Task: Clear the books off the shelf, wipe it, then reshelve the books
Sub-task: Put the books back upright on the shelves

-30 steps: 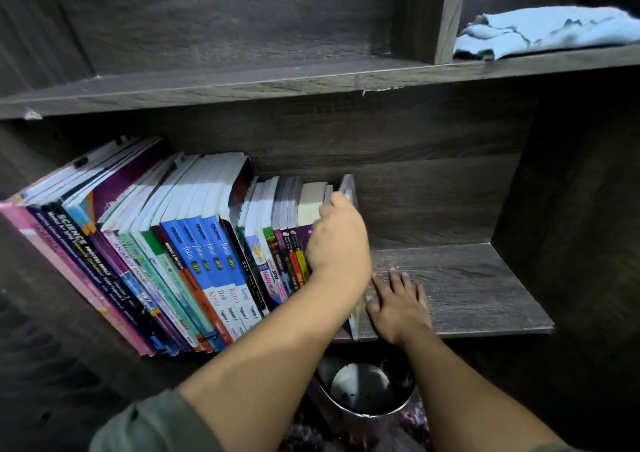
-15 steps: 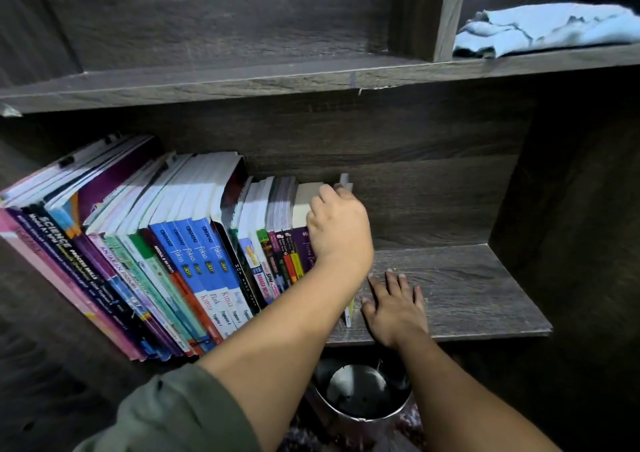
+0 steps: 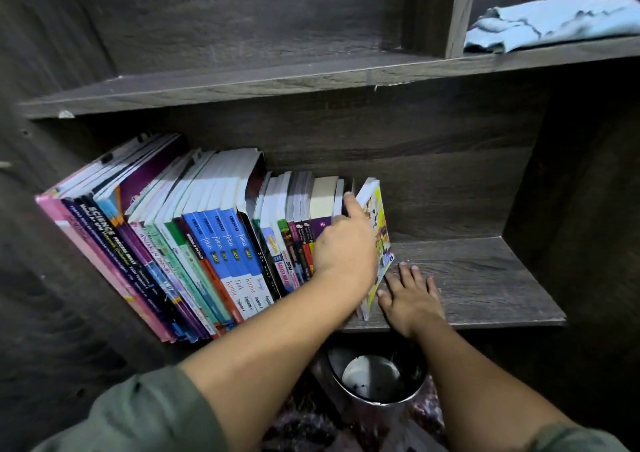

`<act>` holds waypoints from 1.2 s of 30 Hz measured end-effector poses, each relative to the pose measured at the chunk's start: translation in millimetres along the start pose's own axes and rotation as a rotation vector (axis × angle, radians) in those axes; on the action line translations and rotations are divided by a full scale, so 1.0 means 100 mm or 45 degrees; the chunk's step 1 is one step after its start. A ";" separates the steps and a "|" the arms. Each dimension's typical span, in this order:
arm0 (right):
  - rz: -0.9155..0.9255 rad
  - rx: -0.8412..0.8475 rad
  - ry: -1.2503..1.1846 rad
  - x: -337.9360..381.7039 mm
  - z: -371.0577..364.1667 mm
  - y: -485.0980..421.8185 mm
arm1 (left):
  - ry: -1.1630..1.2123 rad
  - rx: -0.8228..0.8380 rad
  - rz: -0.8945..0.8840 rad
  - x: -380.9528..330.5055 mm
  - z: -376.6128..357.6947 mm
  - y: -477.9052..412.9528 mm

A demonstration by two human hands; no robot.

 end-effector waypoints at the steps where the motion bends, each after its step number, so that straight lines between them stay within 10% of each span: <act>1: 0.000 0.001 0.005 0.00 0.00 0.01 | 0.002 0.025 0.027 0.05 0.02 0.02; 16: -0.045 0.048 -0.111 0.09 0.12 0.03 | 0.153 0.189 0.026 -0.13 0.13 0.16; 26: 0.416 -0.740 -0.835 0.75 1.12 0.06 | -0.006 0.119 0.045 0.45 0.63 0.67; 36: 0.498 -0.484 -0.614 1.06 1.24 0.20 | 0.024 0.077 0.139 0.78 0.89 0.87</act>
Point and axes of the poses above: each hand's wrist, its own y-axis away from the middle knuckle, its own z-axis out of the back of the hand, x = y × z, the point moved 2 cm from there along -y, towards the middle knuckle, and after that the axes turned 6 degrees about z, right-handed, at the moved point
